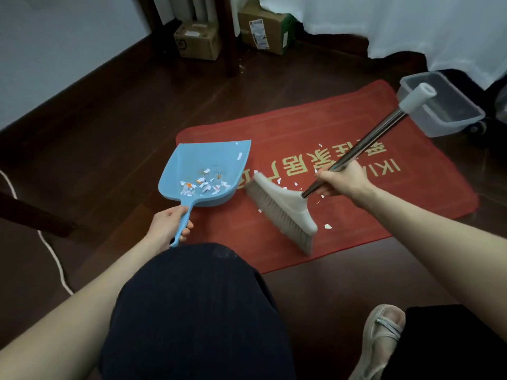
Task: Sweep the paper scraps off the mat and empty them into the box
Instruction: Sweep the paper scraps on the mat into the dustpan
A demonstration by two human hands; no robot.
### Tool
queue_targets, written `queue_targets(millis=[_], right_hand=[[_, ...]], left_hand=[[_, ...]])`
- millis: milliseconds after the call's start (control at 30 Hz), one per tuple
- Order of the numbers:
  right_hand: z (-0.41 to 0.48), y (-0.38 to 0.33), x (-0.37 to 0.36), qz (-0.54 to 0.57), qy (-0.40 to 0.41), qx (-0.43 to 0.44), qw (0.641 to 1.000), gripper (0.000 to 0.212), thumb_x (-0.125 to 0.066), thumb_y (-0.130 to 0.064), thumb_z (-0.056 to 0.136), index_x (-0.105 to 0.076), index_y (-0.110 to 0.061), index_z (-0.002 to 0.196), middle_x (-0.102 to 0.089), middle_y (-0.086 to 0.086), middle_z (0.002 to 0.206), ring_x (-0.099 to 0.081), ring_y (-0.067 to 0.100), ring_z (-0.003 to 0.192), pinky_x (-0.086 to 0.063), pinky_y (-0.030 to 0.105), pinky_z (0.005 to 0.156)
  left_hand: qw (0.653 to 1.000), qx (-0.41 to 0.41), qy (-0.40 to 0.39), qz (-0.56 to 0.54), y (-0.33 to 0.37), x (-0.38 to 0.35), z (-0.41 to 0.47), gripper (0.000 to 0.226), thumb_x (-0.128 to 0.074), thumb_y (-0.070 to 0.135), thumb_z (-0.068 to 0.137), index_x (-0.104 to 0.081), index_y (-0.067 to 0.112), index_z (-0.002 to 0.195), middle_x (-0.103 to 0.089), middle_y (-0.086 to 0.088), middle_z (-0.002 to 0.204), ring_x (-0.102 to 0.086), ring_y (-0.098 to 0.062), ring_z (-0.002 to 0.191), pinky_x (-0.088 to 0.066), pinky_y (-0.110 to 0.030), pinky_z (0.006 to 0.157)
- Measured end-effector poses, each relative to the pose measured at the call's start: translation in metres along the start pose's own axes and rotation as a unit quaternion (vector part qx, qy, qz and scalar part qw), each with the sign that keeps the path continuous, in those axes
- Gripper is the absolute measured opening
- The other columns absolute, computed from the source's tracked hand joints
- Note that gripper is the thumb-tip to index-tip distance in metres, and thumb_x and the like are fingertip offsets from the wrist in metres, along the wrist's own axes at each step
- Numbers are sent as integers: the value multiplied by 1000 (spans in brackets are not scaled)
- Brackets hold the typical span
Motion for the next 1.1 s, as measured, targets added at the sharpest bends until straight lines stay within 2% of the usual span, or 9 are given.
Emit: queue_targets(millis=[133,200,267,400,600,700,867,1000,1100], right_hand=[[3,-30,4,39,23,34,998,14,-59,-1,86,-60,-6,73,-69,9,58,-66,13,43,-54,22,44],[5,-38,-5,78,30,30,996,15,-58,-1,85,-58,-7,71,-68,5,52,-66,13,43,-53,20,43],[4,-43,-25,113,31,20,993,19,-57,-1,84,-57,-8,67,-68,8,55,-68,14,45,-53,20,43],[4,-51,-86,170,10,15,985,18,-59,-4,83,-62,-9,66,-72,13,66,-71,18,56,-59,26,56],[26,-64,-195,283,-19,-35,958,13,-58,-5,84,-53,-13,75,-72,17,77,-72,21,61,-57,24,54],[35,-55,-218,268,-37,-68,960,8,-57,-5,84,-55,-11,79,-73,19,77,-72,22,59,-58,26,55],[28,-25,-160,242,130,-86,958,14,-55,-8,78,-57,-15,65,-72,9,65,-73,25,59,-61,40,69],[9,-50,-169,268,64,-18,961,15,-54,-2,85,-55,-11,73,-69,6,59,-68,15,49,-57,25,53],[15,-61,-210,256,-14,-40,966,14,-55,-3,85,-56,-11,73,-69,11,63,-68,18,49,-55,24,48]], left_hand=[[998,11,32,-44,-6,18,5,19,-51,22,96,-61,7,103,-56,-11,65,-43,-14,40,-34,-16,32],[996,11,55,-69,-6,26,5,19,-50,22,97,-60,9,107,-55,-11,67,-42,-15,45,-34,-16,32],[992,9,75,-97,-4,34,4,18,-50,22,98,-59,9,106,-54,-11,68,-42,-15,48,-35,-15,32],[983,17,113,-142,-4,50,3,20,-49,24,98,-59,8,105,-55,-10,69,-44,-14,48,-37,-14,32],[974,3,160,-159,-2,81,24,22,-48,22,97,-60,4,94,-55,-11,68,-42,-15,47,-35,-15,33],[973,19,174,-149,-8,88,32,22,-49,23,97,-61,5,94,-56,-11,68,-43,-16,48,-36,-16,32],[973,39,173,-145,-18,86,39,24,-51,24,97,-63,4,103,-57,-11,69,-46,-15,49,-38,-15,32],[974,41,163,-150,-16,80,42,27,-51,25,97,-63,4,109,-58,-11,70,-46,-15,49,-39,-16,32],[973,31,158,-163,-12,76,40,25,-50,23,97,-62,3,103,-56,-11,68,-44,-16,47,-36,-18,32]])
Point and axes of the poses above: each hand's wrist, its own z-axis towards the middle knuckle, its own x-axis out of the back of the hand, y = z × x, the point moved 9 cm from there along z, towards the middle knuckle
